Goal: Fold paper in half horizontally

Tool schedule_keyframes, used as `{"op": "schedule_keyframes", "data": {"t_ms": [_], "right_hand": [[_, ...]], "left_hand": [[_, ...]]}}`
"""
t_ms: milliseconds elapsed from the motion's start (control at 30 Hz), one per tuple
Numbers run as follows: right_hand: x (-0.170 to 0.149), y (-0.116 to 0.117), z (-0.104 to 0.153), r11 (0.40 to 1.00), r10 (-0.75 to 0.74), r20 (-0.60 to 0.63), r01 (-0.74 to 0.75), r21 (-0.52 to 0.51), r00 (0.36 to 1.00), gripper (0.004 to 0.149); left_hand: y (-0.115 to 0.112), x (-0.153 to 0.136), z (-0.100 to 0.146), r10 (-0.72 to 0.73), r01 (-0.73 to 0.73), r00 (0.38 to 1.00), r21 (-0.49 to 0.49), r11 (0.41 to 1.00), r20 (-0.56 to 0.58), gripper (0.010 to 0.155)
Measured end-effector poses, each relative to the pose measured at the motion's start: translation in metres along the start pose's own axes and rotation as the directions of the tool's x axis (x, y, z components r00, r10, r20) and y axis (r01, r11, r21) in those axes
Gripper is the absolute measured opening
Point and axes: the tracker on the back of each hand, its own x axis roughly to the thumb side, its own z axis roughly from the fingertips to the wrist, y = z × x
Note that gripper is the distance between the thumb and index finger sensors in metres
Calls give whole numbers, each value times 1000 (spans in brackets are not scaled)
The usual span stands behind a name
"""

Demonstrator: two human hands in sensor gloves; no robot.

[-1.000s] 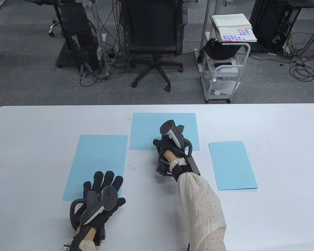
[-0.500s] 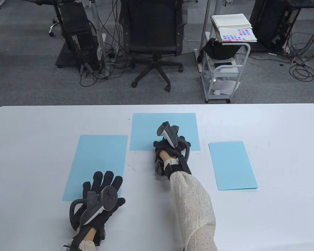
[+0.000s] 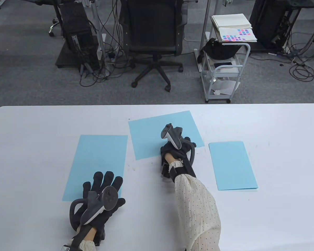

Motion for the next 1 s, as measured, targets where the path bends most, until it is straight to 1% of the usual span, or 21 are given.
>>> {"op": "schedule_keyframes", "data": {"t_ms": [67, 200, 567, 767, 1000], "right_hand": [[-6, -1, 3, 1000, 2, 13, -2, 7, 1000, 63], [-14, -2, 9, 1000, -2, 57, 1, 26, 998, 74], [-39, -1, 21, 996, 4, 170, -19, 88, 985, 67], [-49, 1, 27, 994, 5, 252, -32, 104, 968, 64], [-55, 4, 34, 993, 12, 314, -49, 108, 949, 63]], "left_hand": [[0, 1, 0, -3, 3, 1000, -3, 1000, 3, 77], [-1, 2, 0, -8, 8, 1000, -7, 1000, 5, 77], [0, 3, 1, -7, 7, 1000, -9, 1000, 3, 77], [0, 3, 1, -13, 13, 1000, -11, 1000, 5, 77], [0, 4, 2, -12, 12, 1000, -4, 1000, 9, 77]]}}
